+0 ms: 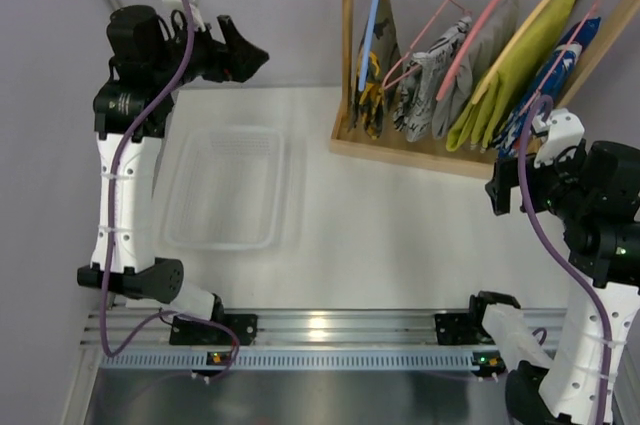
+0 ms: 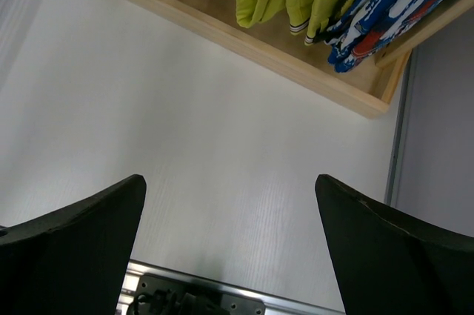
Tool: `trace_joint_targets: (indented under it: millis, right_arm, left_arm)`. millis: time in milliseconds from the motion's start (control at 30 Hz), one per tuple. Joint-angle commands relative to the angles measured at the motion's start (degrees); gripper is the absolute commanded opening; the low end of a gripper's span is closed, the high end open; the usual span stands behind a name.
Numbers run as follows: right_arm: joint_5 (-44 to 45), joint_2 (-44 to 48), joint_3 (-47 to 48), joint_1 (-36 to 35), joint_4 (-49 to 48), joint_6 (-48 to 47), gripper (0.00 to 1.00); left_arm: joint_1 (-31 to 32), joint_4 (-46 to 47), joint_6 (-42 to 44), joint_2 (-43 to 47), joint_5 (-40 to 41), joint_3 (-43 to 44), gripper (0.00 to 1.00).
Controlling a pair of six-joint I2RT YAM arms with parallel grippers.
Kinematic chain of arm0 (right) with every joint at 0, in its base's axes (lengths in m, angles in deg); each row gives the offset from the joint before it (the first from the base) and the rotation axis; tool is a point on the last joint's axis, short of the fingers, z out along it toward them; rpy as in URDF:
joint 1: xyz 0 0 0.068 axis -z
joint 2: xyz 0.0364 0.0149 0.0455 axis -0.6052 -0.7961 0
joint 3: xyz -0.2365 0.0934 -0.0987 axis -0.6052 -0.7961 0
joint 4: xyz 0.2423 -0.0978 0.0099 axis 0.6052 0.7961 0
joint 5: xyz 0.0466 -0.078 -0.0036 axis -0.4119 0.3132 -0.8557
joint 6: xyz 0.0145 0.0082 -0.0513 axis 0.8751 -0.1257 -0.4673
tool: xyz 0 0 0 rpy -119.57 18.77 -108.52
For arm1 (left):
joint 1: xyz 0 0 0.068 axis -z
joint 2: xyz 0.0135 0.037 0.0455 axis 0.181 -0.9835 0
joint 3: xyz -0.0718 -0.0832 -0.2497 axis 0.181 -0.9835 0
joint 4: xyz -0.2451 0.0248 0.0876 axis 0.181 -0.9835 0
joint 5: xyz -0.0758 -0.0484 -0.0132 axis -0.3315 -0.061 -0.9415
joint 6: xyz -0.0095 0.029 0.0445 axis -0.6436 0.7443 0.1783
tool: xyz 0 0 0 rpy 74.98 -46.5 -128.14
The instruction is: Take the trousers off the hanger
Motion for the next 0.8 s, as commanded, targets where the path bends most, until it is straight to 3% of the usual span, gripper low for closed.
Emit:
trace_joint_targets:
  millis: [0, 167, 367, 500, 767]
  right_arm:
    - [0.6, -1.9, 3.3, 0.2, 0.8, 0.7, 0.99]
    - [0.7, -3.7, 6.2, 0.5, 0.7, 1.1, 0.99]
    - [-0.3, -5.5, 7.5, 0.9, 0.9, 1.6, 0.99]
    - [-0.9, -6.1, 8.1, 1.3, 0.8, 1.8, 1.00]
    - [-1.5, -7.1, 11.3, 2.0, 0.9, 2.7, 0.99]
  left_arm:
    - [3.7, 2.8, -11.0, -6.2, -9.7, 9.3, 0.88]
    - [10.5, 14.4, -21.5, -10.6, -11.8, 11.2, 0.89]
    - [14.3, 29.1, -41.6, -14.4, -14.5, 8.7, 0.85]
    - [15.7, 37.4, -45.1, -15.6, -12.7, 6.8, 0.84]
    - [18.1, 40.2, -52.5, -23.2, -11.2, 9.5, 0.79]
